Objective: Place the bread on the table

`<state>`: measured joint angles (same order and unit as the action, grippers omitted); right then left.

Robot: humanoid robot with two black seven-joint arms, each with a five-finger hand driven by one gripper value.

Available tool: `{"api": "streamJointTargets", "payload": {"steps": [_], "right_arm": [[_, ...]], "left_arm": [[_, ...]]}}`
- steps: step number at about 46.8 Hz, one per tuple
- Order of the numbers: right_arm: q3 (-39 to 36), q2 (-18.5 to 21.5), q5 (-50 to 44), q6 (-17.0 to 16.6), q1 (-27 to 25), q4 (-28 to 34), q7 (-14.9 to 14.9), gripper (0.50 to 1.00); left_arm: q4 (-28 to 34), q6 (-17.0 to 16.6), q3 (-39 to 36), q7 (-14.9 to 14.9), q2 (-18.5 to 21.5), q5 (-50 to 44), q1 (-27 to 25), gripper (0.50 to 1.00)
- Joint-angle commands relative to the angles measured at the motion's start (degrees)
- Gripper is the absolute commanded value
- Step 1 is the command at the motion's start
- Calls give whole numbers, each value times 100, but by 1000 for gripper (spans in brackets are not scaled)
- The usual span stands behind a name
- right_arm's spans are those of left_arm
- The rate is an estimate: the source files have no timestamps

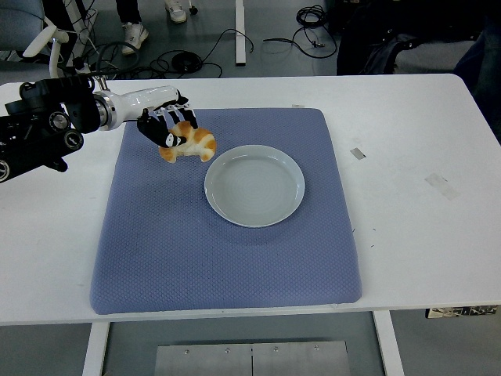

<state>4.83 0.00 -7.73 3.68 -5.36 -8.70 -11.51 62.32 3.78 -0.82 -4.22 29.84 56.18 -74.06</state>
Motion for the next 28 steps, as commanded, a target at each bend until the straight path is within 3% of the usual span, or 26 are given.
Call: {"api": "streamJointTargets", "payload": {"steps": [1, 17, 28], "right_arm": [[-8, 0, 0, 1, 0, 0, 0, 1000], [-8, 0, 0, 1, 0, 0, 0, 1000], [0, 0, 0, 1, 0, 0, 0, 1000]], "left_arm": [[-9, -1, -15, 35, 118, 51, 23, 500], [-141, -80, -172, 211, 286, 138, 234, 500], [-308, -440, -568, 334, 286, 271, 305, 500]]}}
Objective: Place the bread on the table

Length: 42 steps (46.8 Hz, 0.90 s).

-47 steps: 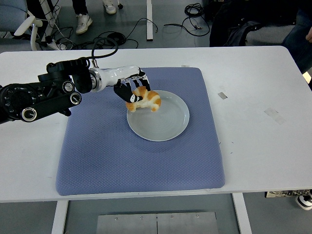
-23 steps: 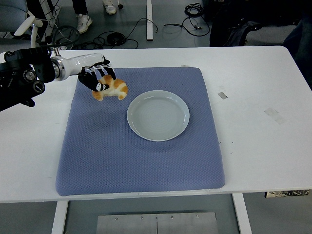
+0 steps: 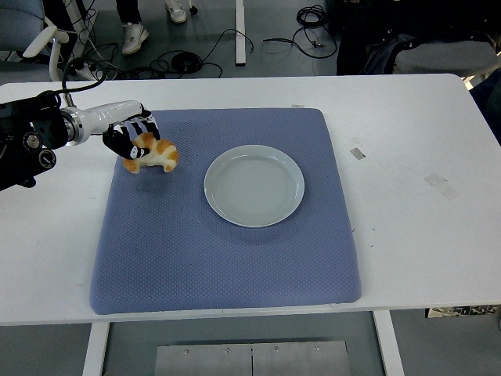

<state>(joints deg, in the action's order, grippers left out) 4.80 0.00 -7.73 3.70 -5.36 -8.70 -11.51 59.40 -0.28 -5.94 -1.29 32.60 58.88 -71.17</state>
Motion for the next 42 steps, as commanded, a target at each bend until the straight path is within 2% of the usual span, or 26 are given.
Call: {"api": "streamJointTargets", "payload": {"steps": [1, 15, 18, 22, 26, 31, 42], "right_arm": [[4, 0, 0, -1, 0, 0, 0, 1000], [4, 0, 0, -1, 0, 0, 0, 1000], [4, 0, 0, -1, 0, 0, 0, 1000], [4, 0, 0, -1, 0, 0, 0, 1000], [4, 0, 0, -1, 0, 0, 0, 1000], [4, 0, 0, -1, 0, 0, 0, 1000], [4, 0, 0, -1, 0, 0, 0, 1000]], "left_arm": [[-16, -42, -65, 50, 10, 1, 16, 500], [-86, -138, -39, 76, -43, -78, 51, 504], [-86, -183, -13, 67, -43, -105, 33, 588], [-86, -183, 40, 67, -43, -105, 24, 763], [-86, -183, 58, 67, -43, -113, 24, 857], [-86, -174, 67, 76, -60, -122, 33, 895], [-86, -130, 102, 67, -87, -192, 33, 902]]}}
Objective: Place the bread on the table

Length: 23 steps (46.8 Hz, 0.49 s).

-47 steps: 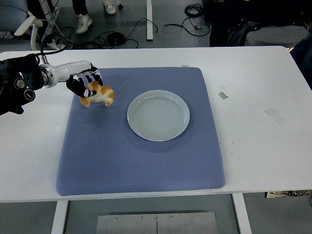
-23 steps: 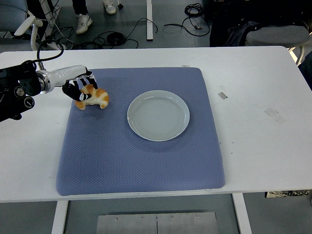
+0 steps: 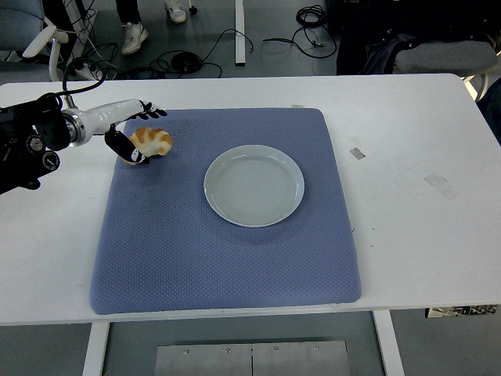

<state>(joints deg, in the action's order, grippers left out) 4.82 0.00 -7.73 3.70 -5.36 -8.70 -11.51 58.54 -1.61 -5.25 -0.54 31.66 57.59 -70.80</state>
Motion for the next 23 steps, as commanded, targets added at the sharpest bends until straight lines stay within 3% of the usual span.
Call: {"api": "streamJointTargets", "payload": {"steps": [1, 11, 23], "right_arm": [[1, 0, 0, -1, 0, 0, 0, 1000], [1, 0, 0, -1, 0, 0, 0, 1000], [1, 0, 0, -1, 0, 0, 0, 1000]], "left_arm": [[-1, -14, 59, -8, 24, -151, -4, 902], [-80, -15, 700, 124, 86, -1627, 5, 896], [-124, 38, 1307, 291, 174, -1742, 128, 896]]}}
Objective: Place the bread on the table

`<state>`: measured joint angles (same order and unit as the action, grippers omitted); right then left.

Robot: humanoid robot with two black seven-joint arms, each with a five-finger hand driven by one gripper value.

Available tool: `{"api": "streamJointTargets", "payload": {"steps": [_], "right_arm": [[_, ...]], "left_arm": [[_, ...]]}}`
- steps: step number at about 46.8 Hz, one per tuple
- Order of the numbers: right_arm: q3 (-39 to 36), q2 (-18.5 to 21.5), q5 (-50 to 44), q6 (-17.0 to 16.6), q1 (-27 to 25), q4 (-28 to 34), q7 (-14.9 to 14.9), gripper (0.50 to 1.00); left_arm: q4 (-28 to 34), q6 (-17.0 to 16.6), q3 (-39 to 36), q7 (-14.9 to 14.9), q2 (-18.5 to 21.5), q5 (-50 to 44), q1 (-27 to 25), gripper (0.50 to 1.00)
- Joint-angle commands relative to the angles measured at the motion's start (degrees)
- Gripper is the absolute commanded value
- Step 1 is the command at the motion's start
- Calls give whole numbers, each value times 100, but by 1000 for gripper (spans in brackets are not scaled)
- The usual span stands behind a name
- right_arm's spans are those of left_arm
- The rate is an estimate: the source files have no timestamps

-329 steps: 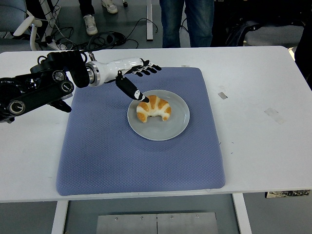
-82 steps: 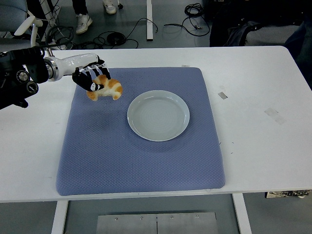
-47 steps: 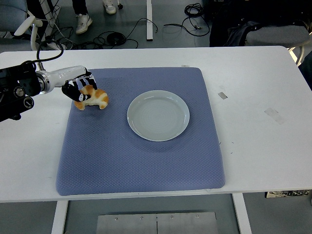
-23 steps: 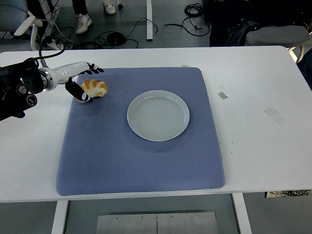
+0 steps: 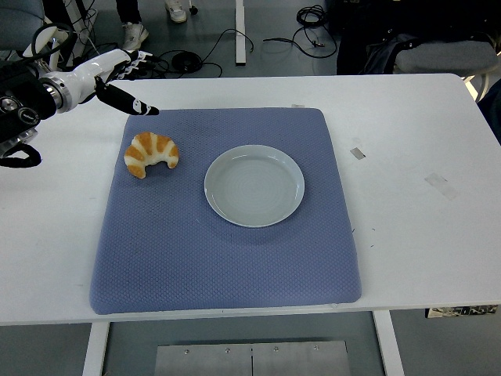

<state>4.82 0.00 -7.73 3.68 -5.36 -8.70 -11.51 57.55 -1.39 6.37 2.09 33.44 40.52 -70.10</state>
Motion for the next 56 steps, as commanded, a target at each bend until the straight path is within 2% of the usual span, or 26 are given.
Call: {"api": "streamJointTargets", "payload": {"steps": [1, 20, 31, 56], "right_arm": [[1, 0, 0, 1, 0, 0, 0, 1000], [1, 0, 0, 1, 0, 0, 0, 1000], [1, 0, 0, 1, 0, 0, 0, 1000], [1, 0, 0, 1, 88, -9, 0, 1000]], "left_arm": [[-34, 16, 215, 46, -4, -87, 75, 896], [-148, 182, 1059, 125, -57, -1520, 453, 898], [-245, 314, 1411, 116, -13, -1801, 453, 898], [-245, 306, 1543, 116, 5, -1881, 453, 898]]}}
